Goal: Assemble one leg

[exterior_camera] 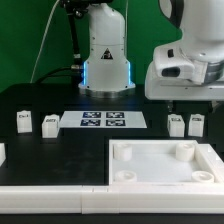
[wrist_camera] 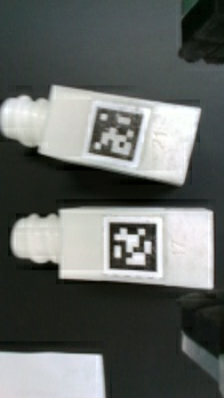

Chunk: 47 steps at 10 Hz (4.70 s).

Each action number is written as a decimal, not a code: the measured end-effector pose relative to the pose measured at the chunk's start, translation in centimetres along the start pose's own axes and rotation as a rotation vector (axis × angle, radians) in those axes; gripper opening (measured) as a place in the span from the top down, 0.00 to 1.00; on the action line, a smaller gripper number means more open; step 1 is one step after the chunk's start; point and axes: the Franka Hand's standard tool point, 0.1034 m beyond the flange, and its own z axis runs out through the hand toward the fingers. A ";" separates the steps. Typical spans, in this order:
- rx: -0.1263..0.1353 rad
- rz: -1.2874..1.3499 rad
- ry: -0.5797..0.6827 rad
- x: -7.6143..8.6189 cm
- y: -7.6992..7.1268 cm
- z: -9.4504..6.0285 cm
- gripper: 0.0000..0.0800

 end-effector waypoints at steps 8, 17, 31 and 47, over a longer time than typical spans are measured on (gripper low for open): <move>-0.030 0.016 -0.234 0.1 -0.4 1.2 0.19; -0.071 0.042 -0.278 -1.2 -1.8 3.0 0.19; -0.088 0.015 -0.309 -1.5 -3.4 4.9 0.19; -0.082 0.019 -0.296 -0.9 -3.3 5.9 0.64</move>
Offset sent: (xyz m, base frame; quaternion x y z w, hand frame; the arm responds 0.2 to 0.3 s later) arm 0.0000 0.0000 0.0000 0.0000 -0.0799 0.0000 0.9968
